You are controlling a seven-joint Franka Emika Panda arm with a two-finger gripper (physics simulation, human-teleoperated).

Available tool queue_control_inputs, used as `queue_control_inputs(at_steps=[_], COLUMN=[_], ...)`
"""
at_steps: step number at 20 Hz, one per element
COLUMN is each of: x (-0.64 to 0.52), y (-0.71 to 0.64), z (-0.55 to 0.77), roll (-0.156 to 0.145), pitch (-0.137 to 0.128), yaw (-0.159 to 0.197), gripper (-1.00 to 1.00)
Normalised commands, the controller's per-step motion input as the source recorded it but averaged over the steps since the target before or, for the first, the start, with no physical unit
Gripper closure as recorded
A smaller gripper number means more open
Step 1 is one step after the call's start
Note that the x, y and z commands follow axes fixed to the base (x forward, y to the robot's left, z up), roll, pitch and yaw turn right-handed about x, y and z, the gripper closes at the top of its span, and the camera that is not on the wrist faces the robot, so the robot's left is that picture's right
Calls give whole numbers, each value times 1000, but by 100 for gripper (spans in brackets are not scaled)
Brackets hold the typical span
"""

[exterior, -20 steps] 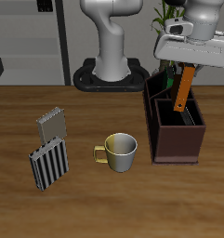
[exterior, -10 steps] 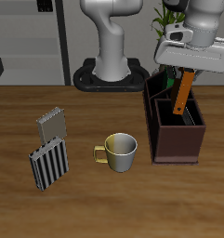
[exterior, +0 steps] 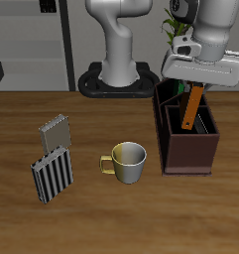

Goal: Place the green book into the left desk caddy's left compartment and place the black book into the left desk caddy's right compartment and place the orange book into the left desk caddy's right compartment

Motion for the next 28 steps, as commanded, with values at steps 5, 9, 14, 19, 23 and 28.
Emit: queue_control_inputs(at_steps=[5,9,14,19,23,28], x=[74,63,67,104,99,41], y=[-9,19,-26,-71,-32,24], z=[-187,-104,-121,-215,-224,-104], roll=[6,16,-1,-14,8,-12], pitch=[31,8,18,35,74,32], yaw=[2,6,10,3,-7,13], gripper=[100,100,100,100,100,-100])
